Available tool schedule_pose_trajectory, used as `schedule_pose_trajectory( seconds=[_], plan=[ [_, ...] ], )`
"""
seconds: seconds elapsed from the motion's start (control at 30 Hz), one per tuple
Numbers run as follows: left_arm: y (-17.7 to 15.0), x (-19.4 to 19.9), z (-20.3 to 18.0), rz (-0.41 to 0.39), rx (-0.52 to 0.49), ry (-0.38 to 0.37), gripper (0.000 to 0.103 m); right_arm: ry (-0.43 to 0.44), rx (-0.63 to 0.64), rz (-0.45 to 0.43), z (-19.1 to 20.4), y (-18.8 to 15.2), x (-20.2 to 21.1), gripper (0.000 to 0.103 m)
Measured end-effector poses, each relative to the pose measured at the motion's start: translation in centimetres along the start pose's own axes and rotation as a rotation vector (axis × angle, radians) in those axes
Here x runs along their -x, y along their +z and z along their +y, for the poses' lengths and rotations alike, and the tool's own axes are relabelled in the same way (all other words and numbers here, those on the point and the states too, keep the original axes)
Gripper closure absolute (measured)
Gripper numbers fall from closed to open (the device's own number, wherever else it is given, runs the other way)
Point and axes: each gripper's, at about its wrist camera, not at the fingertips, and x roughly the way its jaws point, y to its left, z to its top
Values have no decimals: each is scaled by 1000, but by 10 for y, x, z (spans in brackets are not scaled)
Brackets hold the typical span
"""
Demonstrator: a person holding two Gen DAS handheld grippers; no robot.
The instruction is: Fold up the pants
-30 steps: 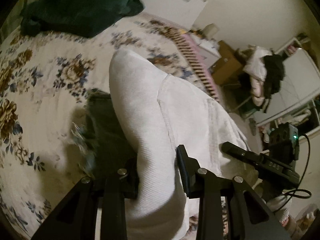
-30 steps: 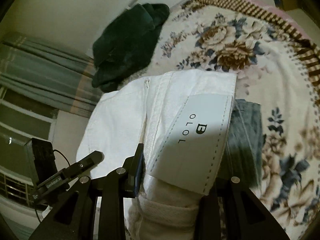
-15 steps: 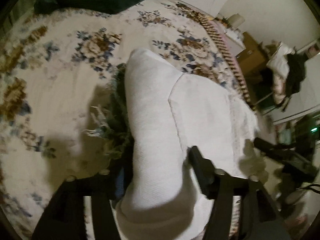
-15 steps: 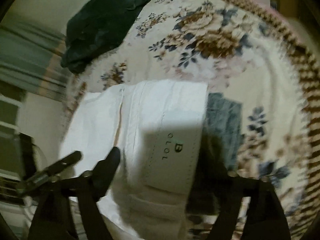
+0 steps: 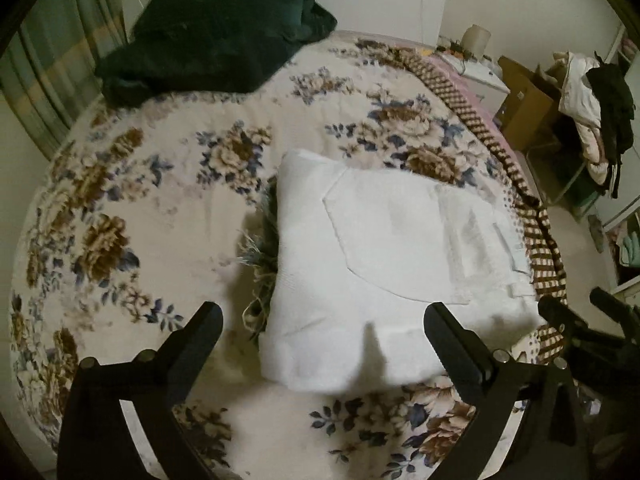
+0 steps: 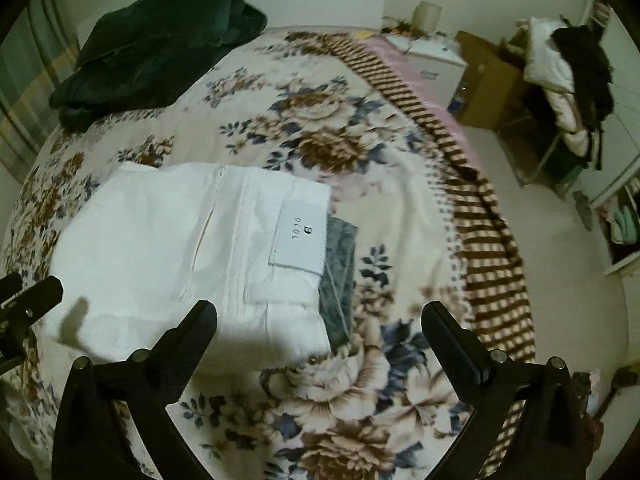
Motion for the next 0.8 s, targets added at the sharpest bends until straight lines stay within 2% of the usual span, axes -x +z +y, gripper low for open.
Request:
schedule_pose_trajectory(
  seconds=[0.13,0.37,0.8],
  plan=[
    [-8,39,-12,-60,-8,30,0,-12,-12,-46,-5,-15,46,0],
    [-37,124,-37,-152,-7,87,0,20,-33,-121,-27,-51,142,0],
    [-132,304,-65,-315,36,123,0,46,-9,-327,-59,-150,364,0]
  ],
)
